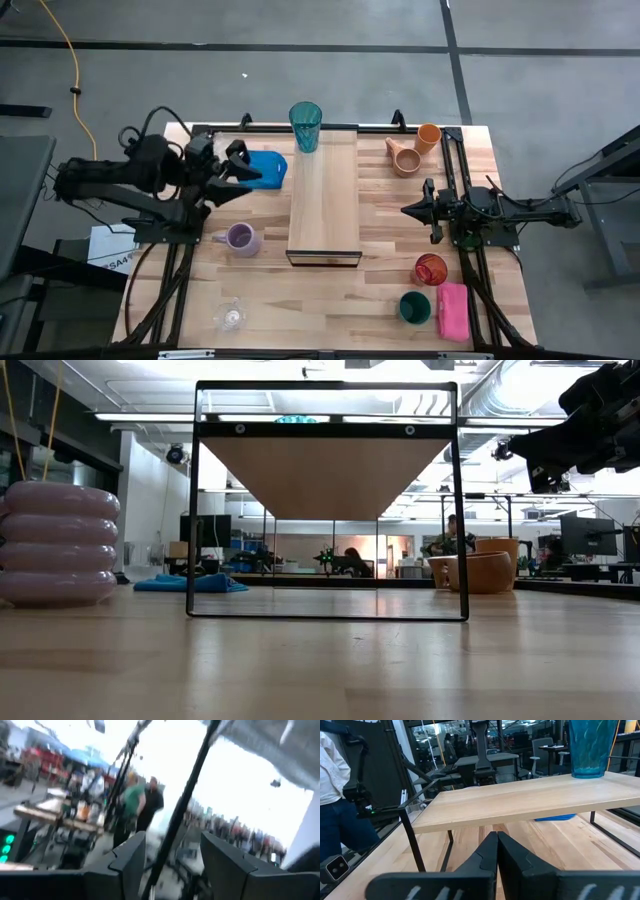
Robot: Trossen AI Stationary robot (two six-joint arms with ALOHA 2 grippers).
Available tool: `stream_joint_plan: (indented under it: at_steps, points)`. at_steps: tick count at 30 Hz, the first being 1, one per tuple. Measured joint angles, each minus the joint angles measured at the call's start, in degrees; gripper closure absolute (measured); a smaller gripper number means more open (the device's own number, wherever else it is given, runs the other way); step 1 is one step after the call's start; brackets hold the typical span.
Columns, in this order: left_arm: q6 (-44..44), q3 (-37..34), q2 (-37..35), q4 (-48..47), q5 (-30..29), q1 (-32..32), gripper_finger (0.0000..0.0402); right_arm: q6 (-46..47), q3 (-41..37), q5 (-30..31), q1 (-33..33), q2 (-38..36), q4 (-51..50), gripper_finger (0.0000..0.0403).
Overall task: Stack small to large cups/mugs on shelf
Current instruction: Put the dark blue cup on the shelf
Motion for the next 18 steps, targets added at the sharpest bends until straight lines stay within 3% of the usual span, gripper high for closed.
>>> stream_joint_plan:
  at_steps: [3, 11, 18]
  points:
    - [-0.9, -4.5, -2.2, 4.3, -2.8, -1.1, 0.0225, 0.0, 0.0, 0.0, 0.0, 0.0, 0.0, 0.0403]
    - [-0.1, -6.2, -3.6, -1.0, -6.3, -1.0, 0.0225, 0.0, 0.0, 0.0, 0.0, 0.0, 0.0, 0.0403]
    - [-1.0, -6.2, -3.7, -1.6, -1.3, -1.2, 0.0225, 0.0, 0.0, 0.0, 0.0, 0.0, 0.0, 0.0403]
